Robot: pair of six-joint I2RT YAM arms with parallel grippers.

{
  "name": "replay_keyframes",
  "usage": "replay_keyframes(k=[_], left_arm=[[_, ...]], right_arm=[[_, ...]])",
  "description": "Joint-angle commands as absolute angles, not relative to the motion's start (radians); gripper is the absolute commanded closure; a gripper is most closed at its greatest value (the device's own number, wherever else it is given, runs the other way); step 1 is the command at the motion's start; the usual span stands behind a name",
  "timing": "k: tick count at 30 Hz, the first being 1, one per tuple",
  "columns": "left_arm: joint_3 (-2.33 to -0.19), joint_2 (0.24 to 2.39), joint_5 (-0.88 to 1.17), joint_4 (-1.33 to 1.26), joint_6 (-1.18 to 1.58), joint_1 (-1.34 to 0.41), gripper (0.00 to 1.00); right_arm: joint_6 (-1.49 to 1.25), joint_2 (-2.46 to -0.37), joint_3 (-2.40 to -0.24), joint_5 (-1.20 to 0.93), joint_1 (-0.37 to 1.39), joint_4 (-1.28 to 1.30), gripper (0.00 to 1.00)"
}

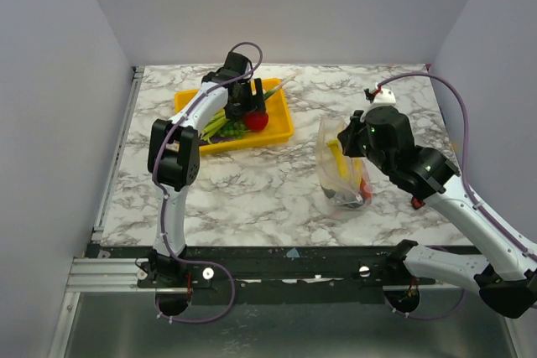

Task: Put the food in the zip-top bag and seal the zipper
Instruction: Pick up the fake vegetable from the bin.

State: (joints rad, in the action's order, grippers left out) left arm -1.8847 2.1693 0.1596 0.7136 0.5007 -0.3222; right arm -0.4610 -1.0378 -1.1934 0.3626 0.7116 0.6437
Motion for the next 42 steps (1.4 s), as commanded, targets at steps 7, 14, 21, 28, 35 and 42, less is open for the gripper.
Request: replay_keyframes(k=[7, 14, 21, 28, 35, 42], left_arm=[[-2.008, 2.27, 0.1, 0.714, 0.643, -0.326, 0.18], [-2.017, 2.281, 0.106, 0.74, 0.651, -0.343, 0.18], [-1.931, 2.23, 0.133, 0.67, 0.638, -0.348, 0.45], [-1.917, 2.158, 0.158, 0.665, 0.591, -0.348, 0.81], [-1.902, 2.06, 0.176, 0.66, 0.564, -0.348, 1.0], [-1.814, 1.867, 0.334, 0.607, 0.56, -0.35, 1.0]], right_arm=[[-0.48, -1.027, -1.203, 0.346, 0.714, 0.631, 1.0], [-0.481, -1.039, -1.205, 0.343, 0.714, 0.626, 1.0], [-0.486, -1.039, -1.203, 0.338, 0.714, 0.628, 1.0], [-0.49, -1.035, -1.195, 0.344, 0.715, 0.627, 1.0], [-0.491, -1.036, -1.185, 0.351, 0.715, 0.62, 1.0], [-0.499, -1.068, -1.214, 0.362, 0.713, 0.639, 1.0]])
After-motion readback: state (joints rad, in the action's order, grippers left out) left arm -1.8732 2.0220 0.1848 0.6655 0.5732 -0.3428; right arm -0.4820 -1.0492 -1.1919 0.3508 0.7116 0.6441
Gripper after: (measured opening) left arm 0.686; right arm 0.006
